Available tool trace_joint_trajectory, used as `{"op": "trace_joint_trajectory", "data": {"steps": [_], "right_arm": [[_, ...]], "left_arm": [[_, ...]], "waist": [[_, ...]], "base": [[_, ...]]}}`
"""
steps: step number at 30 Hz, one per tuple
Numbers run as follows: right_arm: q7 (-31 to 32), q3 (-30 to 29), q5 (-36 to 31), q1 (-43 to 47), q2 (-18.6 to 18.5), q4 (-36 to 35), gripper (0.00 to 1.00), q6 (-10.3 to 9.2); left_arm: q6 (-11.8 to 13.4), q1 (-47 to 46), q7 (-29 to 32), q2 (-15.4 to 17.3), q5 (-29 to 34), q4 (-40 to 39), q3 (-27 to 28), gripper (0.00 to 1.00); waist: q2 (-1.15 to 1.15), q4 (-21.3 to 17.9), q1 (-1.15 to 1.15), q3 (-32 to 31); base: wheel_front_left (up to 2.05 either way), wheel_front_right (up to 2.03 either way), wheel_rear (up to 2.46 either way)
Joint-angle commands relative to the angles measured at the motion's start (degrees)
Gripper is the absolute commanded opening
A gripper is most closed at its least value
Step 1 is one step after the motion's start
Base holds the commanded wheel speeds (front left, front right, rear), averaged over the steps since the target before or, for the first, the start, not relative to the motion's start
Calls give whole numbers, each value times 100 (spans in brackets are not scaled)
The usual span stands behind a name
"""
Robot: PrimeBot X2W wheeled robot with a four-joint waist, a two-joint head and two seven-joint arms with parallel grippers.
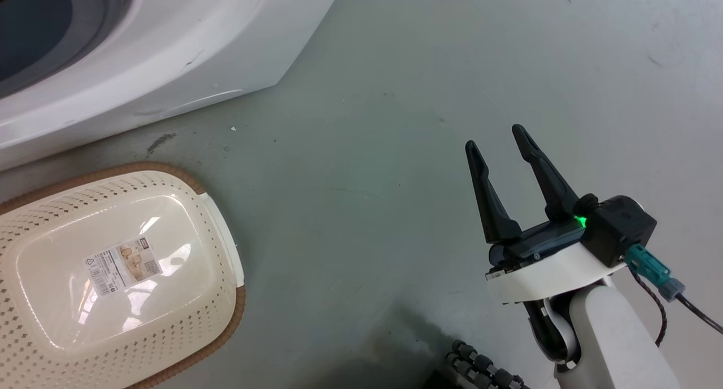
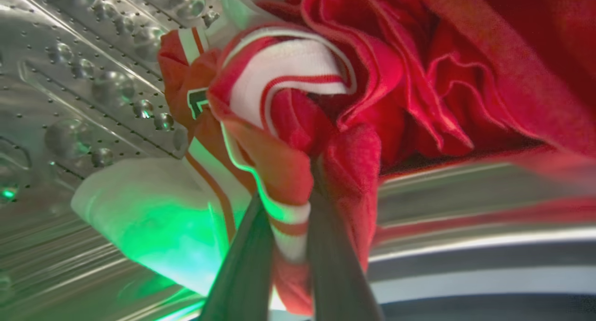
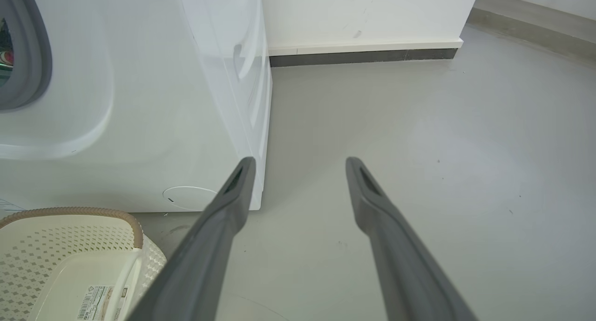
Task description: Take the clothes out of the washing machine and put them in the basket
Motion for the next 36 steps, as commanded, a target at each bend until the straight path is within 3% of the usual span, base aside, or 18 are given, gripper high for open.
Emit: {"op": "trace_joint_trajectory", "data": {"steps": [1, 8, 14, 15, 18, 26, 36], "right_arm": [[-11, -17, 33, -86, 11, -7, 100, -4], [-12, -40, 12, -60, 11, 68, 100, -4], [-11, -139, -100, 7, 12, 125, 100, -4], [-11, -189, -160, 100, 12, 172, 100, -4], [-11, -237, -212, 176, 11, 241, 100, -4], [-11, -410, -348, 447, 10, 427, 100, -4], [-11, -578, -459, 625, 10, 655, 100, -4]], "left_arm": [[66, 156, -65, 79, 14, -61, 9, 0], [434, 414, -989, 134, 92, -476, 122, 0], [672, 766, -2028, -82, -5, -412, 256, 0], [786, 997, -2611, -235, -88, -288, 340, 0], [866, 1298, -3174, -406, -255, -75, 479, 0], [756, 1964, -4386, -823, -649, 572, 722, 0], [483, 2330, -5137, -1409, -715, 1362, 550, 0]], "waist": [[0, -6, 0, -19], [0, 1, 0, -210], [0, 54, 0, -538], [0, 86, 0, -753], [0, 114, 0, -991], [0, 262, 0, -1661], [0, 485, 0, -2211]], "base": [[0, 0, 0], [0, 0, 0], [0, 0, 0], [0, 0, 0], [0, 0, 0], [0, 0, 0], [0, 0, 0]]}}
